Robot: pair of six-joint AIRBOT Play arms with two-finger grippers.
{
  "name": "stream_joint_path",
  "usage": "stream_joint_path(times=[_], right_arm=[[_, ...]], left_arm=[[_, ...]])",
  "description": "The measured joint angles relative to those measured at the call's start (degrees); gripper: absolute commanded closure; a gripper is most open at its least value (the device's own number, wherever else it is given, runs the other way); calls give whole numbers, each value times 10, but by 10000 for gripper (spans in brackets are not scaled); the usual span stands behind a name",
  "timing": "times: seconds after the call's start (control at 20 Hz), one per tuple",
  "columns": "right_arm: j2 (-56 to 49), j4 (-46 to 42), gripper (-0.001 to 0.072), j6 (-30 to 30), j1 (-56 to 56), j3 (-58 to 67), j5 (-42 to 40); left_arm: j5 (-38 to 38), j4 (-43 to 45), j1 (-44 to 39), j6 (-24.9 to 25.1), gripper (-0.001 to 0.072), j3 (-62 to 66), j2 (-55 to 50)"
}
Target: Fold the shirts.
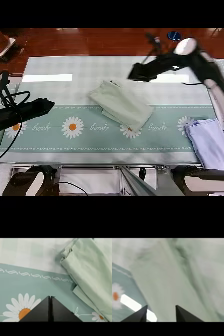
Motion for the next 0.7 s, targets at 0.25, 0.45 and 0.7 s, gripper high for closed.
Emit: stream_joint_path(times=[0.25,0.45,0.7], right_arm=[[288,-92,306,105,-72,-346,-97],[391,-9,306,184,-58,-583,-260],[338,95,305,173,-28,-655,-369]], left_arm=[[3,-3,0,-6,688,-2,0],[7,-18,-2,-7,688,-2,-8],[16,-27,-9,-8,688,-2,-20]])
